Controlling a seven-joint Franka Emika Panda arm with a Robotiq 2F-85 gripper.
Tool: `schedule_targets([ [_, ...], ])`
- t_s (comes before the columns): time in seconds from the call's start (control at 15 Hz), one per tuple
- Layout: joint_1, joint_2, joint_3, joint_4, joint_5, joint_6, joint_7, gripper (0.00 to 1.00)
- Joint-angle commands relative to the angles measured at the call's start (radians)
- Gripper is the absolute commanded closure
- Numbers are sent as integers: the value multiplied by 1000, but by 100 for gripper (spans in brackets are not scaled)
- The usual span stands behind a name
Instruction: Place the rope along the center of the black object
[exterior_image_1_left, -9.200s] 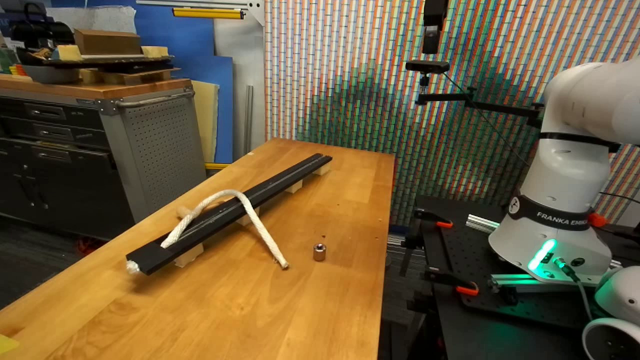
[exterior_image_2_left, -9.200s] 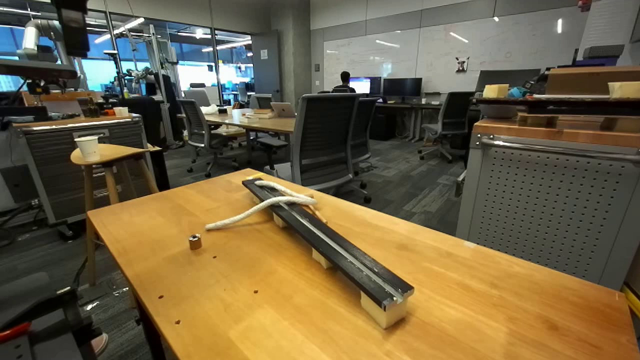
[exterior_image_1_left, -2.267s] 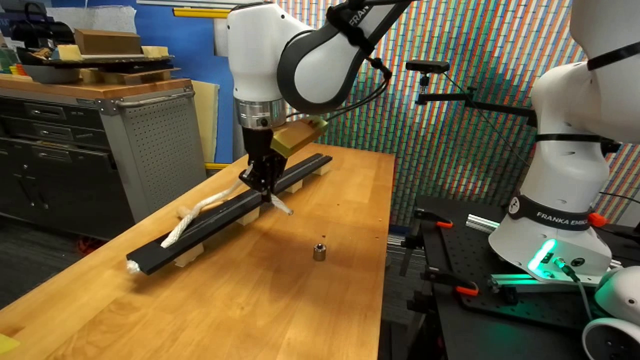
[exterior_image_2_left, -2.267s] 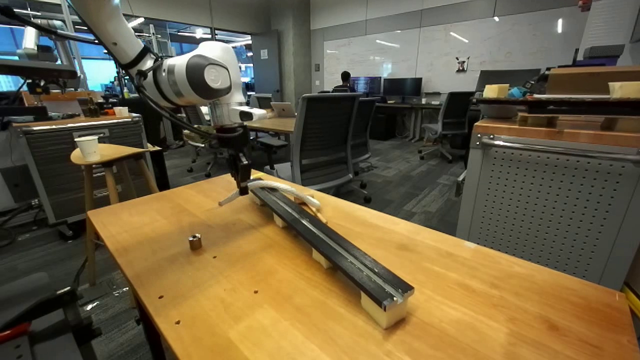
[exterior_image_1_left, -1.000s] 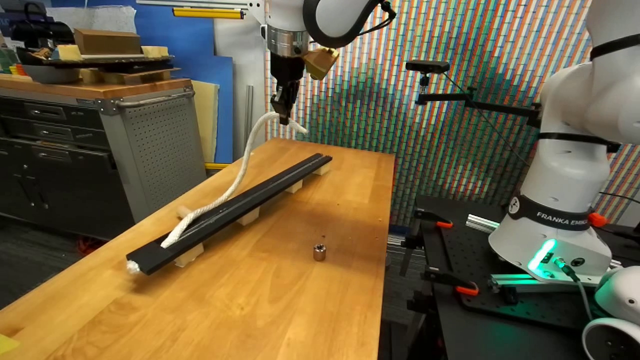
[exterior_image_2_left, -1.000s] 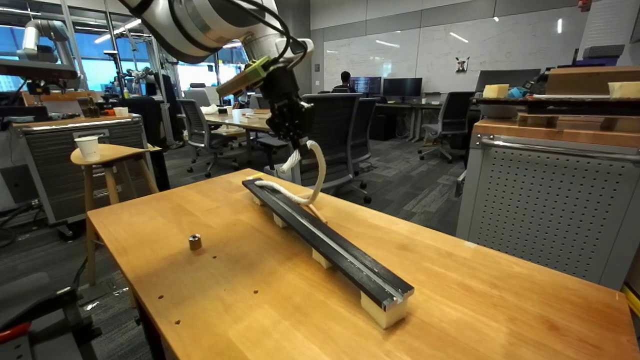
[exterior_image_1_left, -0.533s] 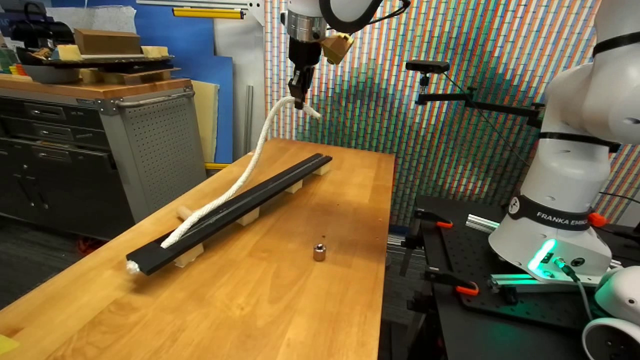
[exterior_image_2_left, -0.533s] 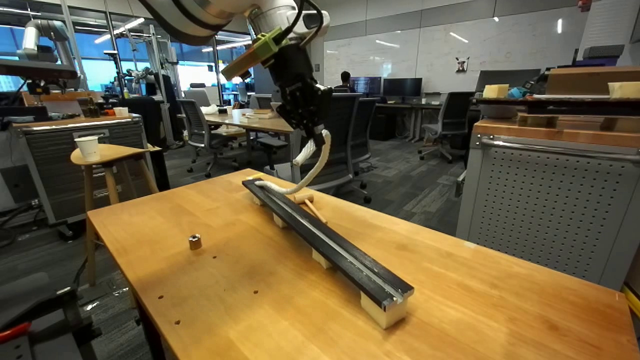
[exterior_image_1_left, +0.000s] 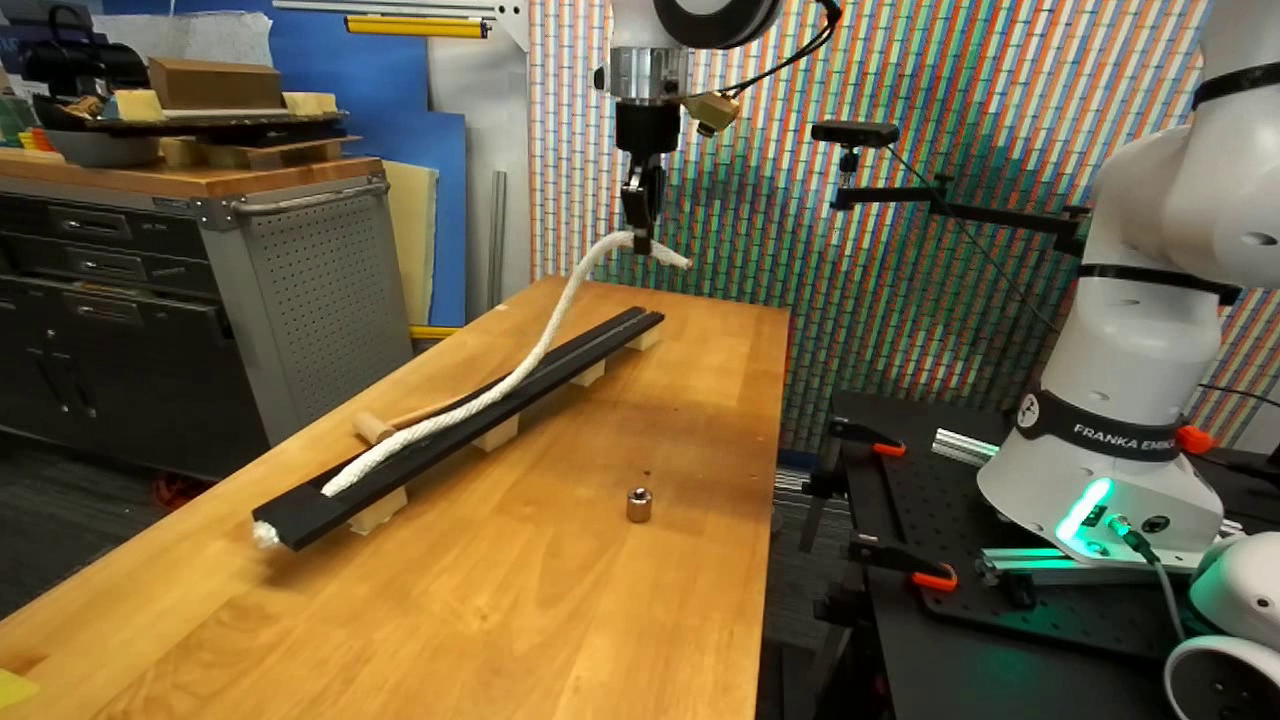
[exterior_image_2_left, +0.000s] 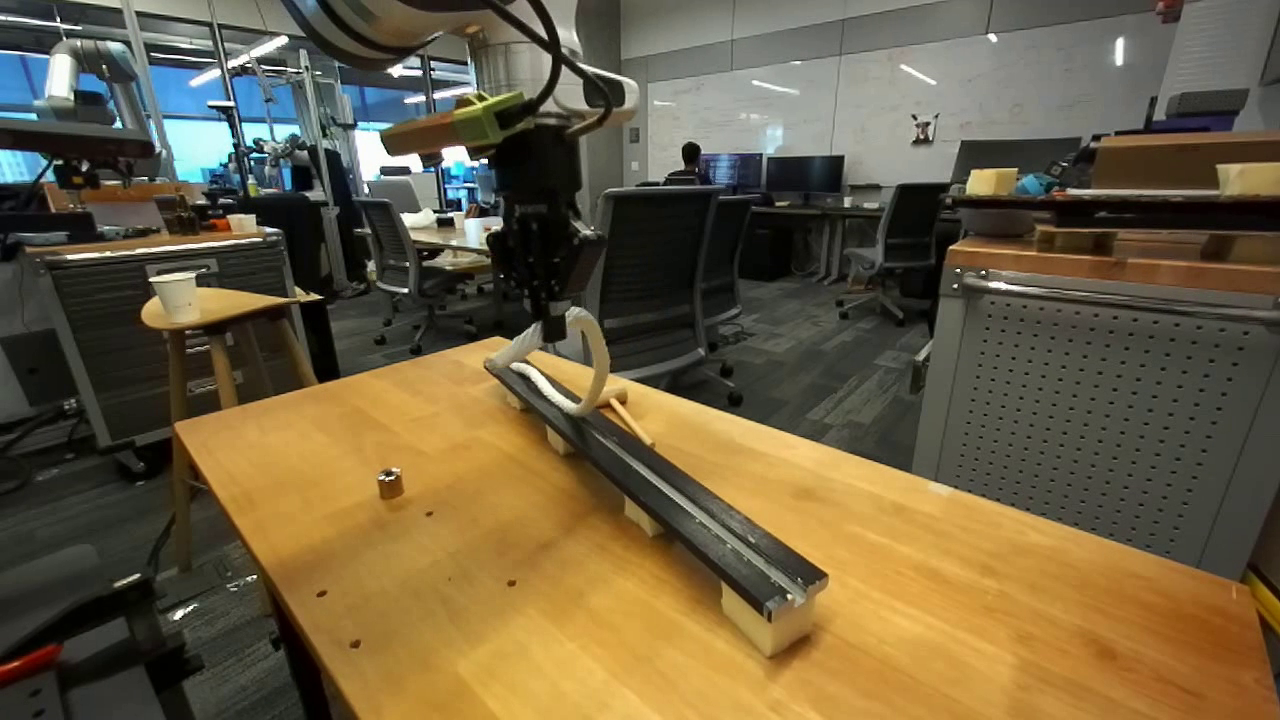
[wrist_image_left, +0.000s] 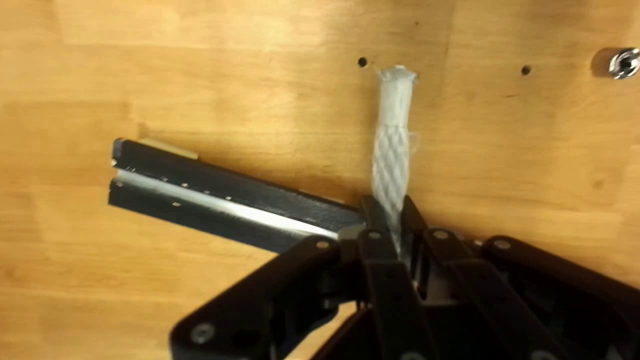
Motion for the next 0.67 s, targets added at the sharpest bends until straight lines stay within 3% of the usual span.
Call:
schedule_targets([
  [0.0,-9,-25,-1,9,103,-117,-111,97],
  [0.27,-18,-12,-8,32,72,-158,-125,97],
  [0.6,-46,7,-23,52,-73,-39,-93,97],
])
